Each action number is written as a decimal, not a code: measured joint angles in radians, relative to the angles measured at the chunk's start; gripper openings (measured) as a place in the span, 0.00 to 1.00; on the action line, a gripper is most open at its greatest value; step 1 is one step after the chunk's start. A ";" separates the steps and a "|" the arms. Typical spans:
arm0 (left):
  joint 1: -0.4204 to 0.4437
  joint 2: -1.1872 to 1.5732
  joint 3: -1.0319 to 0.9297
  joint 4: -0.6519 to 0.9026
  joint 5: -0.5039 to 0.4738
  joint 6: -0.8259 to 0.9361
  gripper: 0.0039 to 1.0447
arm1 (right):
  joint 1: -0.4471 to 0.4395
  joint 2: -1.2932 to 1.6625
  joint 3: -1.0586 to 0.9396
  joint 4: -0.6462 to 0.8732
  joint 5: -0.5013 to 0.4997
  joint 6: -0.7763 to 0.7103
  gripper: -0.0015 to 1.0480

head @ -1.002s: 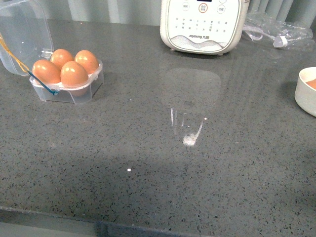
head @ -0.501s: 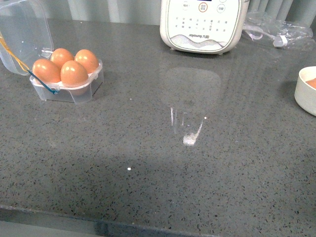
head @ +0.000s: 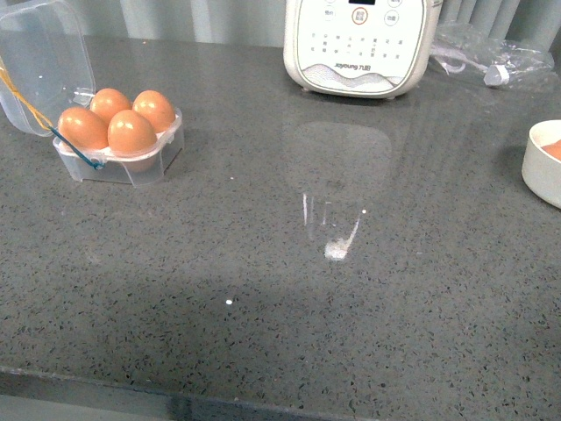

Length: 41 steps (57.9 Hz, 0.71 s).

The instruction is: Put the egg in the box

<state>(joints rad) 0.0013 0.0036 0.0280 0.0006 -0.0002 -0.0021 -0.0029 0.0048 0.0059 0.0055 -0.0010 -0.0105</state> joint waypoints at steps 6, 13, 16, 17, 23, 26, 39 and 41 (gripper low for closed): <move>0.000 0.000 0.000 0.000 0.000 0.000 0.94 | 0.000 0.000 0.000 -0.005 0.000 0.000 0.03; 0.000 0.000 0.000 0.000 0.000 0.000 0.94 | 0.000 0.000 0.000 -0.005 0.000 0.000 0.12; 0.000 0.000 0.000 0.000 0.000 0.000 0.94 | 0.000 0.000 0.000 -0.005 0.000 0.000 0.21; 0.000 0.000 0.000 0.000 0.000 0.000 0.94 | 0.000 0.000 0.000 -0.005 0.000 0.000 0.24; 0.000 0.000 0.000 0.000 0.000 0.000 0.94 | 0.000 0.000 0.000 -0.005 0.000 0.000 0.43; 0.000 0.000 0.000 0.000 0.000 0.000 0.94 | 0.000 0.000 0.000 -0.005 0.000 0.000 0.53; 0.000 0.000 0.000 0.000 0.000 0.000 0.94 | 0.000 0.000 0.000 -0.005 0.000 0.001 0.95; 0.000 0.000 0.000 0.000 0.000 0.000 0.94 | 0.000 0.000 0.000 -0.005 0.000 0.002 0.94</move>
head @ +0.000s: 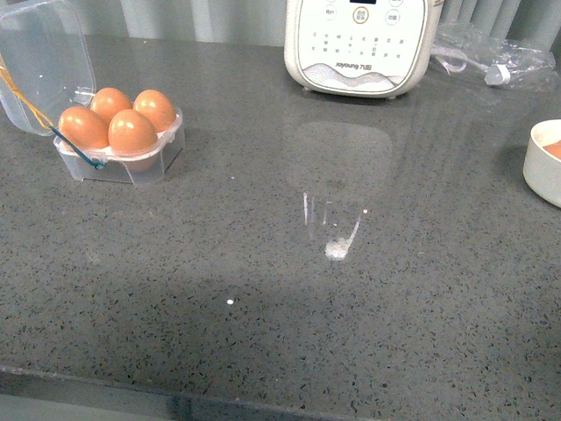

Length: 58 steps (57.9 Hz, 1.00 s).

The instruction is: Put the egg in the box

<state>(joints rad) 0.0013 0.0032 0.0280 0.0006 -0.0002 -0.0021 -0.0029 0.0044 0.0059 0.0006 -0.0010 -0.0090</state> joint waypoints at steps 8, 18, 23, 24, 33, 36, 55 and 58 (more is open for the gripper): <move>0.000 0.000 0.000 0.000 0.000 0.000 0.94 | 0.000 0.000 0.000 0.000 0.000 0.000 0.93; 0.000 0.000 0.000 0.000 0.000 0.000 0.94 | 0.000 0.000 0.000 0.000 0.000 0.000 0.93; 0.000 0.000 0.000 0.000 0.000 0.000 0.94 | 0.000 0.000 0.000 0.000 0.000 0.000 0.93; 0.000 0.000 0.000 0.000 0.000 0.000 0.94 | 0.000 0.000 0.000 0.000 0.000 0.000 0.93; 0.000 0.000 0.000 0.000 0.000 0.000 0.94 | 0.000 0.000 0.000 0.000 0.000 0.000 0.93; 0.000 0.000 0.000 0.000 0.000 0.000 0.94 | 0.000 0.000 0.000 0.000 0.000 0.000 0.93; 0.014 0.206 0.101 -0.274 -0.172 -0.041 0.94 | 0.000 0.000 0.000 0.000 0.000 0.000 0.93; 0.028 0.231 0.105 -0.251 -0.166 -0.040 0.94 | 0.000 0.000 0.000 0.000 0.000 0.000 0.93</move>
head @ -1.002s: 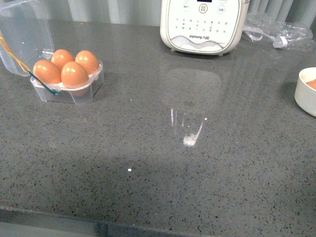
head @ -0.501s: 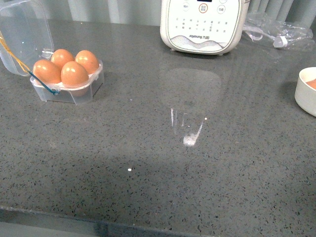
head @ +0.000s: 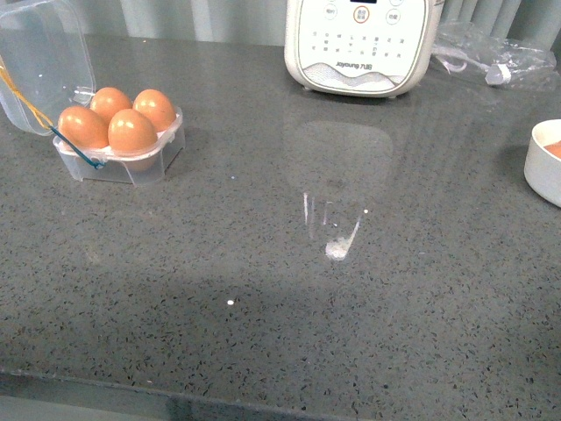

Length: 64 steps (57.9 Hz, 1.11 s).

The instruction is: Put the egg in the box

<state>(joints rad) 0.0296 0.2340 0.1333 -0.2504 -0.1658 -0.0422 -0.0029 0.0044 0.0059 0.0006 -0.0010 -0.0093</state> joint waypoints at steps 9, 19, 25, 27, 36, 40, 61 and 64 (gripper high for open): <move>0.039 0.114 0.048 0.156 0.034 0.012 0.94 | 0.000 0.000 0.000 0.000 0.000 0.000 0.93; 0.085 0.317 0.108 0.371 0.096 0.024 0.94 | 0.000 0.000 0.000 0.000 0.000 0.000 0.93; 0.124 0.470 0.167 0.499 0.146 0.026 0.94 | 0.000 0.000 0.000 0.000 0.000 0.000 0.93; 0.140 0.527 0.191 0.540 0.167 0.027 0.94 | 0.000 0.000 0.000 0.000 0.000 0.000 0.93; 0.214 0.787 0.307 0.686 0.204 0.050 0.94 | 0.000 0.000 0.000 0.000 0.000 0.000 0.93; 0.234 0.873 0.354 0.706 0.201 0.064 0.94 | 0.000 0.000 0.000 0.000 0.000 0.000 0.93; 0.218 1.234 0.609 0.734 0.192 0.134 0.94 | 0.000 0.000 0.000 0.000 0.000 0.000 0.93; 0.202 1.281 0.645 0.730 0.183 0.148 0.94 | 0.000 0.000 0.000 0.000 0.000 0.000 0.93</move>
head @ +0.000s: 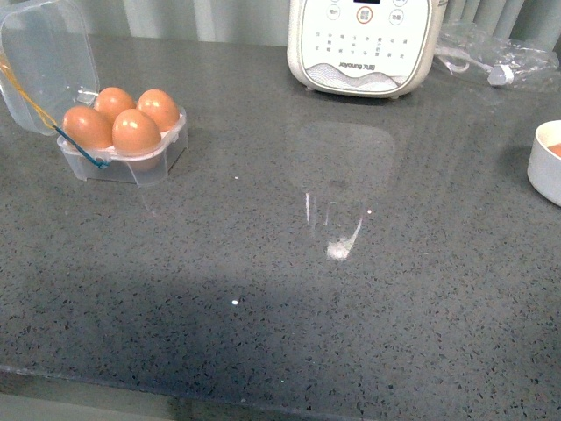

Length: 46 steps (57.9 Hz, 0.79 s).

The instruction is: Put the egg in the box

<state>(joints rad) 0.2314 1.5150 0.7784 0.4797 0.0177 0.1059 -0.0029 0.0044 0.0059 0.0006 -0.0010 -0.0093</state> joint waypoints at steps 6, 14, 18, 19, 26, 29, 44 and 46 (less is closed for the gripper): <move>-0.021 0.040 0.033 0.000 -0.018 0.014 0.94 | 0.000 0.000 0.000 0.000 0.000 0.000 0.93; -0.052 0.086 0.069 -0.001 -0.043 0.026 0.94 | 0.000 0.000 0.000 0.000 0.000 0.000 0.93; -0.070 0.109 0.082 0.000 -0.048 0.028 0.94 | 0.000 0.000 0.000 0.000 0.000 0.000 0.93; -0.075 0.114 0.084 0.000 -0.048 0.028 0.94 | 0.000 0.000 0.000 0.000 0.000 0.000 0.93; -0.114 0.140 0.095 0.000 -0.065 0.027 0.94 | 0.000 0.000 0.000 0.000 0.000 0.000 0.93; -0.128 0.141 0.095 0.000 -0.068 0.026 0.94 | 0.000 0.000 0.000 0.000 0.000 0.000 0.93; -0.259 0.072 0.065 -0.023 -0.060 0.019 0.94 | 0.000 0.000 0.000 0.000 0.000 0.000 0.93; -0.280 0.054 0.056 -0.031 -0.058 0.022 0.94 | 0.000 0.000 0.000 0.000 0.000 0.000 0.93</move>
<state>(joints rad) -0.0490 1.5688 0.8341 0.4488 -0.0402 0.1276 -0.0029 0.0044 0.0059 0.0006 -0.0010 -0.0093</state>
